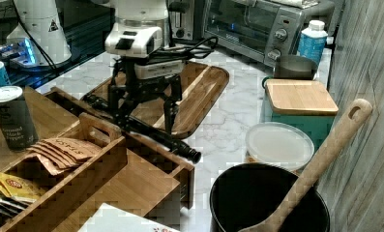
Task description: Open the drawer.
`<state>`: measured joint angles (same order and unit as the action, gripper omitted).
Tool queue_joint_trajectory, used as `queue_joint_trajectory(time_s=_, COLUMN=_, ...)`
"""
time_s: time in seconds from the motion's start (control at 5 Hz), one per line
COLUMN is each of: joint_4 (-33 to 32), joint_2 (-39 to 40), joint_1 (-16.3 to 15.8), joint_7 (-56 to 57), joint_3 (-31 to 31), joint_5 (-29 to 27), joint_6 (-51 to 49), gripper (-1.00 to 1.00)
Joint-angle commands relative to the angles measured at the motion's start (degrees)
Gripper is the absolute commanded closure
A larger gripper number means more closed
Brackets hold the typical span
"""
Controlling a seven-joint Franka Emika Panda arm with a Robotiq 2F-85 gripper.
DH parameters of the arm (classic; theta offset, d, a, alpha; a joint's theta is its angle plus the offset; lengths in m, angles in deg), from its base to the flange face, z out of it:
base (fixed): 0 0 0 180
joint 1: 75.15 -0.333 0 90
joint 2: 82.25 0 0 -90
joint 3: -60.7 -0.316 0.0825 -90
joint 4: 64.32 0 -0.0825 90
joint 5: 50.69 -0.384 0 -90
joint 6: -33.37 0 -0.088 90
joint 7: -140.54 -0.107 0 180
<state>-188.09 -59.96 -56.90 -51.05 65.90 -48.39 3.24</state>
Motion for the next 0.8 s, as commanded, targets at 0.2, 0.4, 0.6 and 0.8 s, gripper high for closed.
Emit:
queue_joint_trajectory(time_s=0.2, joint_4=6.79, joint_2=-1.05, joint_1=-15.46, joint_7=-8.3, joint_3=-9.73, joint_5=-0.07, joint_6=-2.91, gripper=-1.0)
queue_joint_trajectory(time_s=0.4, joint_4=8.83, joint_2=-0.42, joint_1=-18.66, joint_7=-10.79, joint_3=-9.13, joint_5=-0.45, joint_6=-4.94, gripper=-1.0)
queue_joint_trajectory(time_s=0.6, joint_4=10.4, joint_2=0.18, joint_1=-21.5, joint_7=-14.65, joint_3=-8.51, joint_5=0.37, joint_6=-5.81, gripper=-1.0)
queue_joint_trajectory(time_s=0.8, joint_4=10.88, joint_2=0.9, joint_1=-22.91, joint_7=-18.01, joint_3=-8.42, joint_5=2.13, joint_6=-3.78, gripper=-1.0)
